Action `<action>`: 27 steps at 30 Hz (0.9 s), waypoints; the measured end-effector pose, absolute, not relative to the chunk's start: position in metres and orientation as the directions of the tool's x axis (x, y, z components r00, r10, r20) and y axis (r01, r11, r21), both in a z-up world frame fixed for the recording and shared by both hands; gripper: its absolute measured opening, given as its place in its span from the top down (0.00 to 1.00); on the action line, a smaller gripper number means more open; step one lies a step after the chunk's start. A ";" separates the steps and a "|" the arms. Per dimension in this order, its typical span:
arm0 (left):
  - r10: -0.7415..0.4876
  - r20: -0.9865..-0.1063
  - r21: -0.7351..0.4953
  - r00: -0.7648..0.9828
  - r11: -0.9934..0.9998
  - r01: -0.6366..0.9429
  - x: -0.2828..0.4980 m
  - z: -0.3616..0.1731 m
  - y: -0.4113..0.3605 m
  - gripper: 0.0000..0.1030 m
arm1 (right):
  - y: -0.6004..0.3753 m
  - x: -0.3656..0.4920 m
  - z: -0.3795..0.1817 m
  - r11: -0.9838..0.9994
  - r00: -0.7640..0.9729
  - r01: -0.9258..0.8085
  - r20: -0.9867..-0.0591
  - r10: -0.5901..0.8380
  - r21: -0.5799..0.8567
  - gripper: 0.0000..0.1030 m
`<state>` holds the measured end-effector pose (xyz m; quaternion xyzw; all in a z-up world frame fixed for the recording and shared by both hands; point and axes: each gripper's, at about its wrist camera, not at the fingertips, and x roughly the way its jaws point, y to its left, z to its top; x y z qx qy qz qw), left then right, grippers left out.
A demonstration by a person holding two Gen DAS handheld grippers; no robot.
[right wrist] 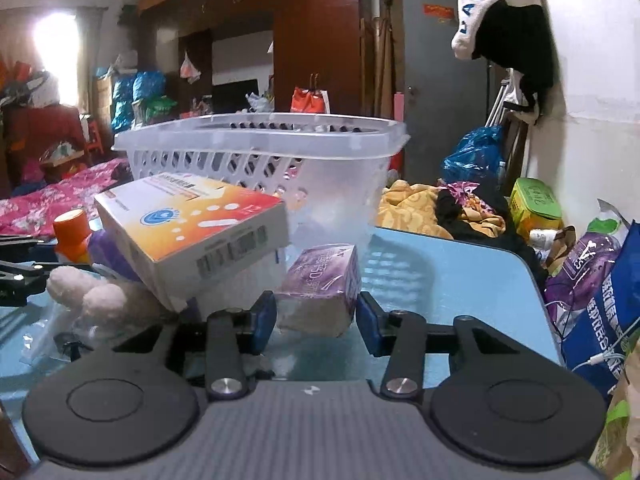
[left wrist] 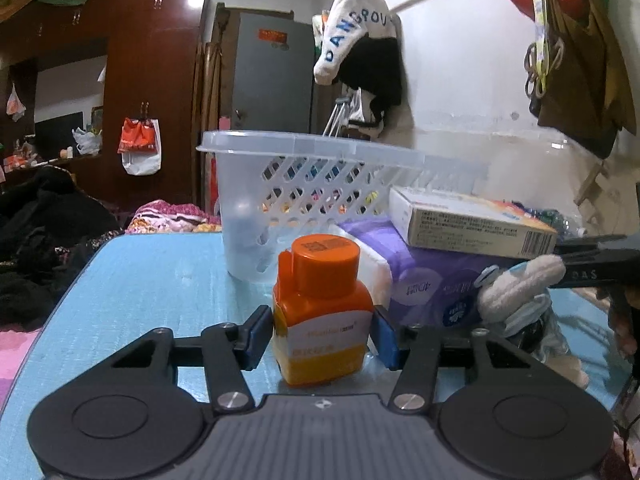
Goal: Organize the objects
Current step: 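Grasp the orange pill bottle with the left gripper while the right grasps a small pink pack, then carry both items over the white basket and open both grippers to release them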
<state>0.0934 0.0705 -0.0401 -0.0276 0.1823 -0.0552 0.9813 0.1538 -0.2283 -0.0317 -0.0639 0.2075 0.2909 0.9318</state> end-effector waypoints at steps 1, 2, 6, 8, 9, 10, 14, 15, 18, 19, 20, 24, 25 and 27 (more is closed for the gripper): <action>-0.120 -0.346 -0.078 0.930 0.992 0.099 0.092 -0.040 0.071 0.45 | -0.232 0.152 -0.032 0.827 0.751 -0.562 -0.417 0.512 0.005 0.54; -0.123 -0.339 -0.080 0.933 0.992 0.102 0.091 -0.040 0.072 0.45 | -0.236 0.149 -0.032 0.830 0.754 -0.557 -0.412 0.512 0.012 0.54; -0.119 -0.296 -0.082 0.948 0.992 0.099 0.085 -0.038 0.073 0.45 | -0.252 0.143 -0.029 0.836 0.765 -0.548 -0.378 0.521 0.043 0.54; -0.121 -0.274 -0.087 0.954 0.991 0.101 0.081 -0.035 0.074 0.45 | -0.260 0.136 -0.027 0.837 0.774 -0.544 -0.354 0.526 0.055 0.54; -0.120 -0.261 -0.094 0.958 0.991 0.099 0.078 -0.033 0.075 0.45 | -0.262 0.132 -0.026 0.836 0.775 -0.546 -0.343 0.531 0.059 0.54; -0.116 -0.251 -0.097 0.961 0.991 0.094 0.076 -0.031 0.075 0.45 | -0.263 0.130 -0.024 0.835 0.777 -0.547 -0.334 0.533 0.058 0.54; -0.115 -0.234 -0.088 0.965 0.991 0.096 0.070 -0.023 0.074 0.45 | -0.267 0.124 -0.023 0.833 0.781 -0.550 -0.318 0.538 0.058 0.54; -0.116 -0.232 -0.086 0.966 0.991 0.098 0.070 -0.022 0.073 0.45 | -0.267 0.124 -0.023 0.833 0.781 -0.550 -0.315 0.538 0.060 0.54; -0.122 -0.227 -0.084 0.966 0.991 0.106 0.068 -0.020 0.072 0.45 | -0.269 0.126 -0.022 0.831 0.781 -0.552 -0.305 0.545 0.072 0.54; -0.123 -0.224 -0.084 0.967 0.991 0.107 0.067 -0.020 0.072 0.45 | -0.270 0.126 -0.021 0.830 0.781 -0.553 -0.298 0.549 0.080 0.54; -0.125 -0.220 -0.084 0.968 0.990 0.109 0.066 -0.019 0.071 0.45 | -0.271 0.125 -0.020 0.829 0.782 -0.553 -0.292 0.550 0.083 0.54; -0.128 -0.193 -0.088 0.973 0.990 0.113 0.059 -0.011 0.071 0.45 | -0.274 0.113 -0.013 0.825 0.788 -0.559 -0.252 0.561 0.087 0.54; -0.130 -0.185 -0.089 0.974 0.989 0.115 0.057 -0.008 0.071 0.45 | -0.275 0.111 -0.010 0.822 0.788 -0.562 -0.242 0.566 0.089 0.54; -0.140 -0.168 -0.094 0.976 0.988 0.126 0.055 0.000 0.071 0.45 | -0.274 0.107 -0.002 0.813 0.785 -0.576 -0.220 0.580 0.089 0.54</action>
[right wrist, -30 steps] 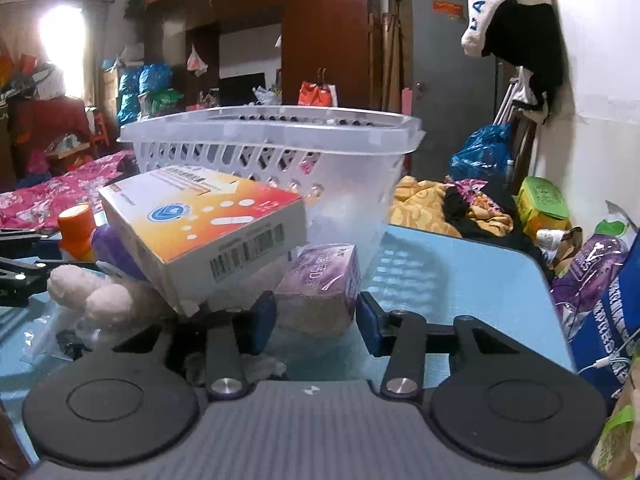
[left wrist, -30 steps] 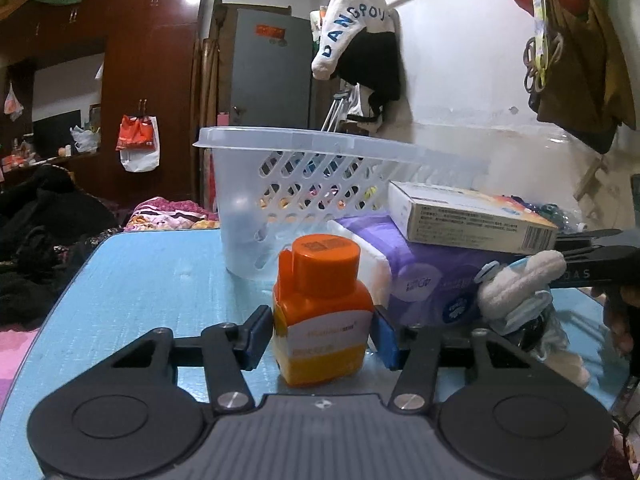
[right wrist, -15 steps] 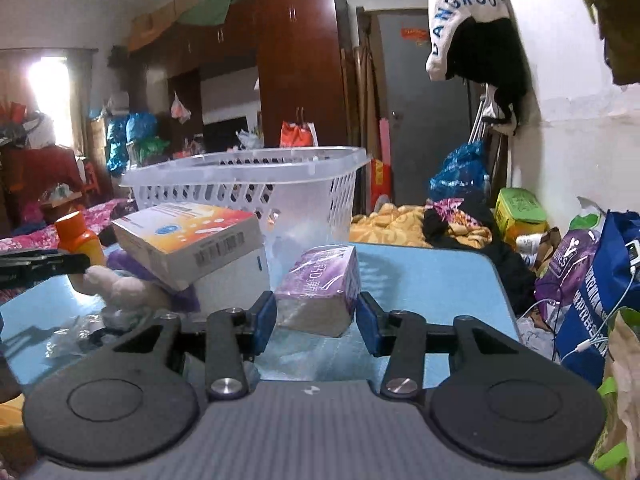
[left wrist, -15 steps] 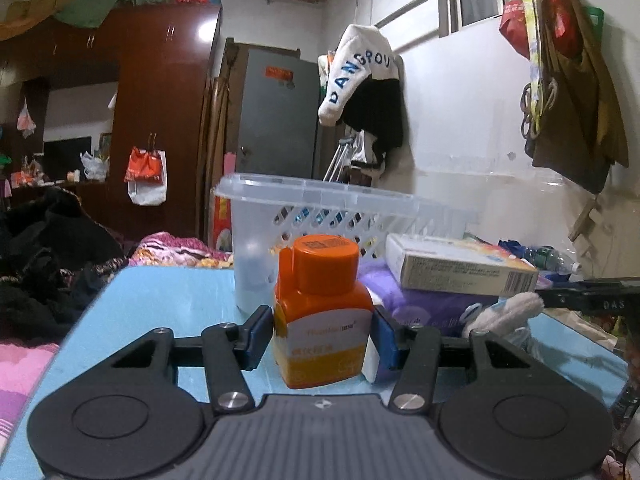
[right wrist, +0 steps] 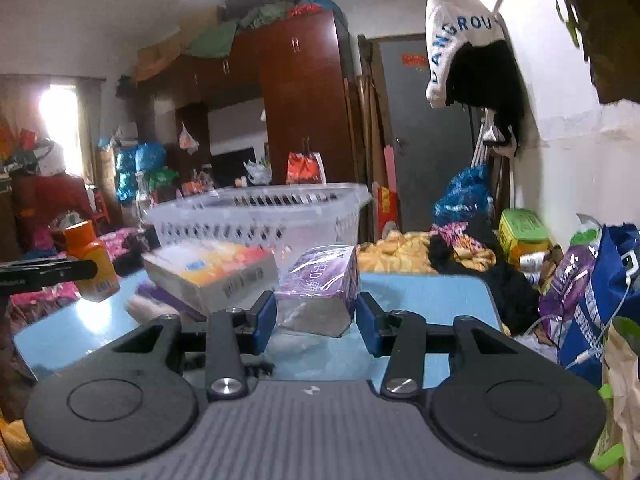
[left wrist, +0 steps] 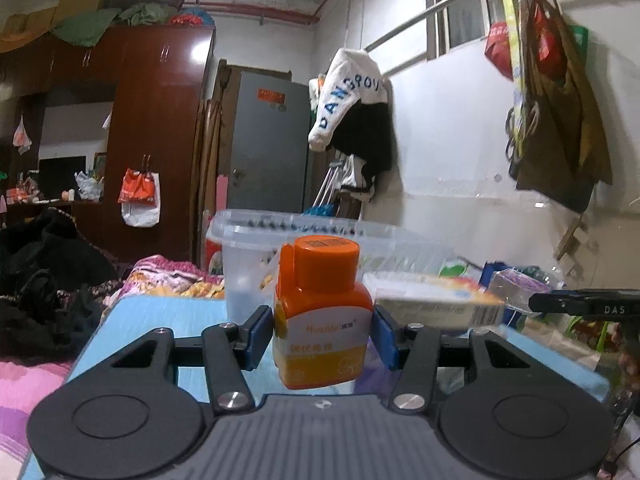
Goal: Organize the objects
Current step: 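Carry both items over the white basket and open both grippers to release them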
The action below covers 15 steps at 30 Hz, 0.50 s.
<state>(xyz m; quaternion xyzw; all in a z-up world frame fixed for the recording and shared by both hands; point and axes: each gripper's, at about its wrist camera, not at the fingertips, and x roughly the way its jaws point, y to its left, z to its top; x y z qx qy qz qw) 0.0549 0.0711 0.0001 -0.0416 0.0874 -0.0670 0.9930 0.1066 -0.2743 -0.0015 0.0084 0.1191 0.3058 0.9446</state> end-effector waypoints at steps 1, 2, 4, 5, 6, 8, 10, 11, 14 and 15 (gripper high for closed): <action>-0.144 -0.157 -0.095 0.977 0.987 0.130 0.054 0.005 0.071 0.45 | -0.273 0.105 0.003 0.809 0.783 -0.582 -0.209 0.585 0.085 0.54; -0.147 -0.146 -0.095 0.978 0.986 0.134 0.053 0.011 0.070 0.45 | -0.270 0.103 0.009 0.805 0.782 -0.587 -0.199 0.590 0.079 0.54; -0.158 -0.126 -0.089 0.979 0.985 0.148 0.052 0.024 0.070 0.45 | -0.263 0.101 0.020 0.801 0.782 -0.596 -0.183 0.595 0.056 0.54; -0.164 -0.120 -0.087 0.979 0.984 0.154 0.053 0.030 0.070 0.45 | -0.260 0.101 0.025 0.797 0.779 -0.603 -0.178 0.601 0.050 0.54; -0.168 -0.114 -0.087 0.979 0.984 0.159 0.055 0.039 0.070 0.45 | -0.256 0.101 0.030 0.790 0.774 -0.611 -0.173 0.608 0.042 0.54; -0.175 -0.110 -0.084 0.978 0.982 0.166 0.061 0.052 0.069 0.45 | -0.247 0.106 0.042 0.784 0.770 -0.621 -0.169 0.615 0.024 0.54; -0.177 -0.118 -0.079 0.977 0.983 0.168 0.072 0.068 0.068 0.45 | -0.235 0.116 0.055 0.770 0.757 -0.637 -0.175 0.630 0.019 0.54; -0.175 -0.123 -0.079 0.977 0.983 0.166 0.079 0.075 0.067 0.45 | -0.232 0.121 0.059 0.765 0.750 -0.643 -0.180 0.636 0.023 0.54; -0.169 -0.150 -0.060 0.974 0.985 0.161 0.101 0.094 0.062 0.45 | -0.214 0.139 0.074 0.765 0.750 -0.644 -0.182 0.636 0.018 0.54; -0.172 -0.165 -0.062 0.971 0.985 0.163 0.110 0.099 0.061 0.45 | -0.210 0.143 0.077 0.761 0.746 -0.648 -0.184 0.640 0.018 0.54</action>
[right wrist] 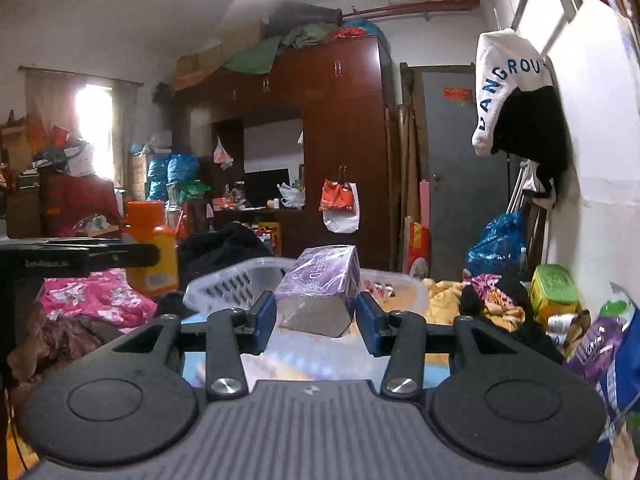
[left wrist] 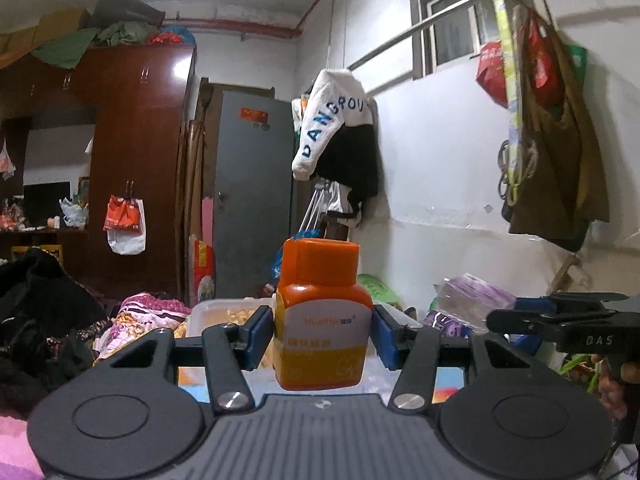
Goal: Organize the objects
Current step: 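Carry both items over the white basket and open both grippers to release them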
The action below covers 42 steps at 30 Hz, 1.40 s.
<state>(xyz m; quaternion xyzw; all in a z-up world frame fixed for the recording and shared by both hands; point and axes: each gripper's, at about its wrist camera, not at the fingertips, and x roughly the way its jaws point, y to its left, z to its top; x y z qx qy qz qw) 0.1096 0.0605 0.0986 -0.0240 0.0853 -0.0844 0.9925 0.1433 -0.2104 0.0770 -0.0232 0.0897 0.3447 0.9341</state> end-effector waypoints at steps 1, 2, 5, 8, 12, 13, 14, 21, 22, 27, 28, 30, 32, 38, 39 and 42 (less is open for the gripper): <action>-0.181 -0.182 -0.067 0.967 0.983 0.171 0.120 0.104 0.059 0.45 | -0.204 0.150 0.081 0.759 0.744 -0.651 -0.187 0.641 0.014 0.54; -0.184 -0.192 -0.067 0.964 0.982 0.174 0.130 0.108 0.057 0.45 | -0.198 0.158 0.084 0.763 0.747 -0.646 -0.195 0.635 0.011 0.54; -0.159 -0.237 -0.061 0.958 0.987 0.149 0.157 0.112 0.052 0.45 | -0.187 0.179 0.086 0.780 0.756 -0.626 -0.239 0.609 0.006 0.54; -0.159 -0.274 -0.083 0.949 0.987 0.141 0.183 0.108 0.051 0.45 | -0.179 0.205 0.079 0.780 0.741 -0.626 -0.296 0.603 0.023 0.54; -0.143 -0.321 -0.080 0.936 0.989 0.123 0.207 0.098 0.049 0.45 | -0.172 0.226 0.062 0.798 0.742 -0.603 -0.353 0.570 0.020 0.54; -0.136 -0.335 -0.078 0.932 0.990 0.117 0.213 0.096 0.049 0.45 | -0.172 0.231 0.057 0.800 0.739 -0.599 -0.365 0.566 0.028 0.54; -0.124 -0.351 -0.078 0.928 0.992 0.103 0.219 0.094 0.050 0.45 | -0.172 0.233 0.055 0.805 0.740 -0.593 -0.372 0.560 0.032 0.54; -0.105 -0.401 -0.114 0.910 0.991 0.064 0.235 0.080 0.061 0.45 | -0.170 0.228 0.052 0.795 0.723 -0.606 -0.391 0.569 0.036 0.54; -0.108 -0.405 -0.117 0.908 0.991 0.066 0.235 0.079 0.062 0.45 | -0.170 0.227 0.051 0.790 0.717 -0.612 -0.395 0.574 0.037 0.54; -0.106 -0.428 -0.116 0.897 0.991 0.062 0.241 0.078 0.057 0.45 | -0.163 0.229 0.049 0.780 0.699 -0.624 -0.418 0.580 0.038 0.54; -0.102 -0.434 -0.113 0.895 0.992 0.058 0.242 0.076 0.056 0.45 | -0.163 0.230 0.048 0.780 0.698 -0.624 -0.421 0.579 0.038 0.54; -0.101 -0.444 -0.116 0.890 0.992 0.055 0.245 0.073 0.054 0.45 | -0.163 0.232 0.048 0.785 0.702 -0.618 -0.427 0.570 0.031 0.54; -0.105 -0.447 -0.122 0.888 0.991 0.055 0.248 0.071 0.054 0.45 | -0.164 0.234 0.049 0.784 0.698 -0.619 -0.428 0.574 0.041 0.54; -0.136 -0.429 -0.159 0.893 0.984 0.074 0.248 0.069 0.058 0.17 | -0.166 0.235 0.054 0.794 0.718 -0.607 -0.401 0.569 0.041 0.20; -0.141 -0.414 -0.163 0.899 0.983 0.079 0.245 0.070 0.058 0.16 | -0.167 0.232 0.055 0.797 0.729 -0.602 -0.384 0.567 0.035 0.12; -0.181 -0.391 -0.174 0.902 0.977 0.121 0.237 0.071 0.059 0.12 | -0.172 0.228 0.058 0.807 0.747 -0.591 -0.360 0.559 0.027 0.03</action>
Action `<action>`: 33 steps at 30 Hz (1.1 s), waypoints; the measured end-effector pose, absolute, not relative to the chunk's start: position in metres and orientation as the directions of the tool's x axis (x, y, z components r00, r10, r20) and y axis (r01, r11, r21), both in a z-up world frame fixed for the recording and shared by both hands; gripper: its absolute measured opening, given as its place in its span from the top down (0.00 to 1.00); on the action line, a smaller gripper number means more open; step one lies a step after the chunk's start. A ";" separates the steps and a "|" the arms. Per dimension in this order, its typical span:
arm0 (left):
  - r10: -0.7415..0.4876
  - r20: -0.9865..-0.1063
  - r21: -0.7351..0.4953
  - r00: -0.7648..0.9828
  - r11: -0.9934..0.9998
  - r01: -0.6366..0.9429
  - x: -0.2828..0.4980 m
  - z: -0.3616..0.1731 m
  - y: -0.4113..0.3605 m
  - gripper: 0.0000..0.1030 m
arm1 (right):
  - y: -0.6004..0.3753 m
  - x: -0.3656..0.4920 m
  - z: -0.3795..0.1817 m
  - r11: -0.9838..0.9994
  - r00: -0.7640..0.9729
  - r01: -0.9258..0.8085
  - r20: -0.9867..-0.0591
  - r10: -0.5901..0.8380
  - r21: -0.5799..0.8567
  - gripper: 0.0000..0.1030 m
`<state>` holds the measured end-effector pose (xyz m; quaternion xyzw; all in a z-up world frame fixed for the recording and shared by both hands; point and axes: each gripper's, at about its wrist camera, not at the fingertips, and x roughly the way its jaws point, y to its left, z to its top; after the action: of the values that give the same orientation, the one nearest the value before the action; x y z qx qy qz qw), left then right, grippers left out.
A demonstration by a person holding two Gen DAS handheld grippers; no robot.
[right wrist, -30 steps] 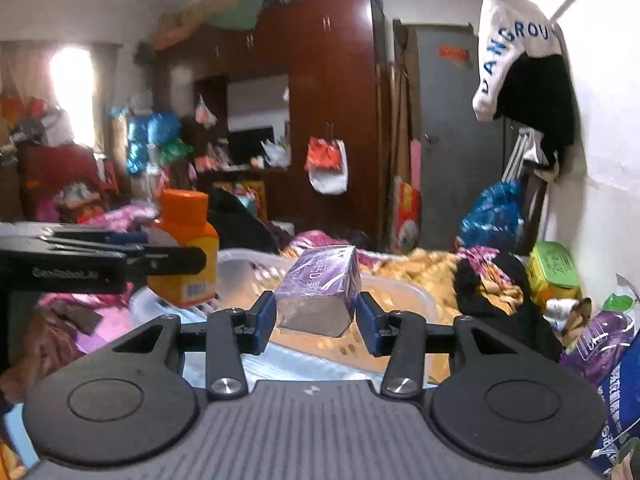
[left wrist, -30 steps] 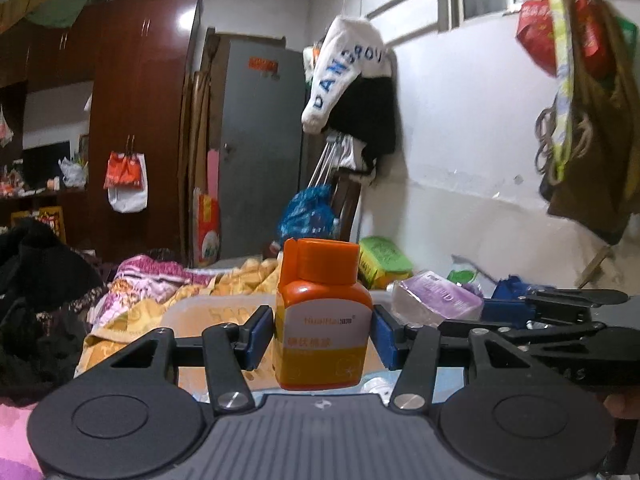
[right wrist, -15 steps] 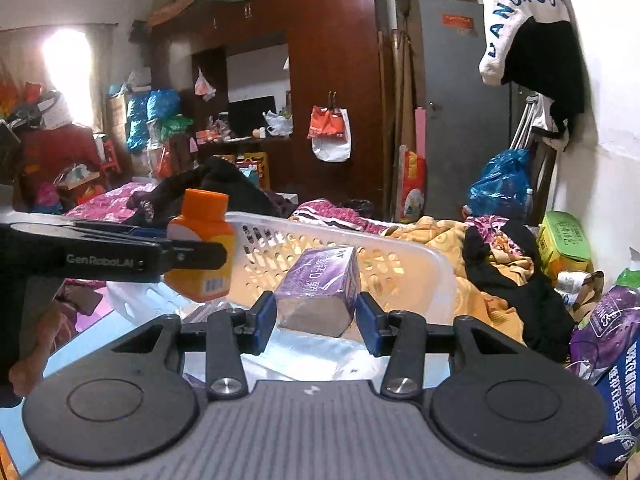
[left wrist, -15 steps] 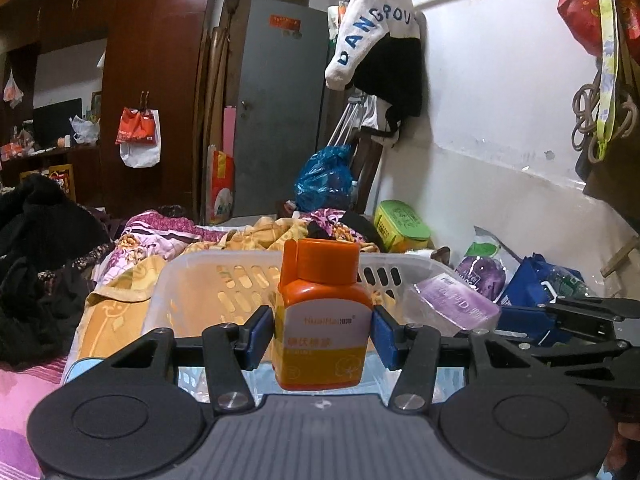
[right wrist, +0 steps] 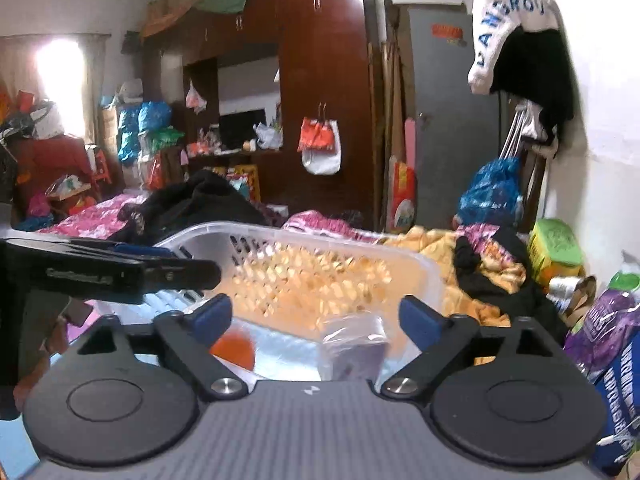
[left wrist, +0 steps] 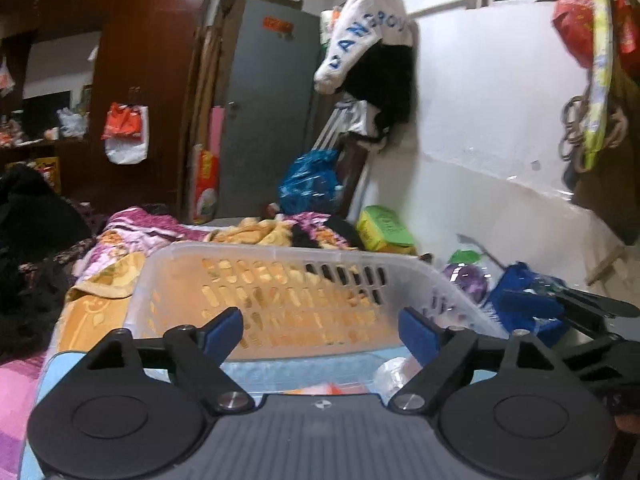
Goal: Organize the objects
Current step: 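Carry both items over the white basket and open both grippers to release them, then grasp the white medicine box at its two ends with both grippers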
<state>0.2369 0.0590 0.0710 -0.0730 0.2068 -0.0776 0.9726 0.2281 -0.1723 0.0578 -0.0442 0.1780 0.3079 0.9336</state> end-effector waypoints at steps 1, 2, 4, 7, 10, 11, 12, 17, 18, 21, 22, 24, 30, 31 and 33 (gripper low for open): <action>-0.186 -0.381 -0.170 0.906 0.977 0.129 0.233 0.071 0.059 0.09 | -0.176 0.226 0.059 0.809 0.750 -0.587 -0.354 0.558 0.032 0.01; -0.192 -0.364 -0.165 0.911 0.976 0.140 0.227 0.070 0.059 0.06 | -0.180 0.223 0.059 0.809 0.751 -0.587 -0.349 0.561 0.037 0.00; -0.216 -0.334 -0.166 0.918 0.972 0.168 0.214 0.068 0.059 0.05 | -0.194 0.210 0.058 0.800 0.750 -0.598 -0.319 0.580 0.047 0.00; -0.261 -0.291 -0.175 0.920 0.961 0.217 0.182 0.061 0.063 0.05 | -0.218 0.185 0.050 0.778 0.737 -0.623 -0.275 0.618 0.081 0.00; -0.318 -0.248 -0.187 0.915 0.942 0.277 0.145 0.046 0.069 0.05 | -0.241 0.156 0.032 0.739 0.701 -0.668 -0.259 0.664 0.088 0.00; -0.342 -0.246 -0.188 0.907 0.935 0.302 0.137 0.040 0.069 0.05 | -0.249 0.145 0.023 0.731 0.695 -0.677 -0.249 0.674 0.088 0.00; -0.363 -0.239 -0.176 0.901 0.928 0.328 0.126 0.032 0.069 0.05 | -0.254 0.136 0.017 0.729 0.695 -0.679 -0.241 0.677 0.090 0.00; -0.413 -0.248 -0.129 0.876 0.911 0.392 0.109 0.007 0.062 0.07 | -0.265 0.111 0.000 0.687 0.663 -0.716 -0.189 0.725 0.125 0.00; -0.422 -0.251 -0.124 0.871 0.906 0.404 0.111 0.004 0.060 0.07 | -0.261 0.111 0.001 0.682 0.658 -0.723 -0.188 0.729 0.112 0.00; -0.429 -0.271 -0.110 0.862 0.903 0.415 0.119 0.000 0.057 0.08 | -0.240 0.115 0.002 0.700 0.682 -0.714 -0.219 0.698 0.005 0.02; -0.435 -0.276 -0.107 0.857 0.900 0.423 0.121 -0.002 0.058 0.09 | -0.233 0.119 0.003 0.698 0.682 -0.716 -0.226 0.696 -0.013 0.03; -0.441 -0.282 -0.101 0.852 0.897 0.431 0.125 -0.004 0.056 0.10 | -0.225 0.123 0.001 0.680 0.662 -0.733 -0.244 0.709 -0.015 0.11; -0.470 -0.285 -0.119 0.835 0.882 0.456 0.133 -0.007 0.057 0.12 | -0.212 0.139 -0.004 0.646 0.622 -0.763 -0.264 0.737 0.005 0.24; -0.471 -0.287 -0.119 0.834 0.881 0.457 0.134 -0.006 0.056 0.15 | -0.211 0.143 -0.003 0.643 0.617 -0.766 -0.264 0.741 0.015 0.25; -0.481 -0.290 -0.115 0.827 0.876 0.469 0.135 -0.007 0.054 0.17 | -0.213 0.141 -0.005 0.638 0.612 -0.769 -0.264 0.746 0.020 0.26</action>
<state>0.1345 0.0539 -0.0068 -0.0195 0.1569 -0.2487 0.9556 0.1408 -0.2134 -0.0050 -0.0477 0.1245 0.4225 0.8965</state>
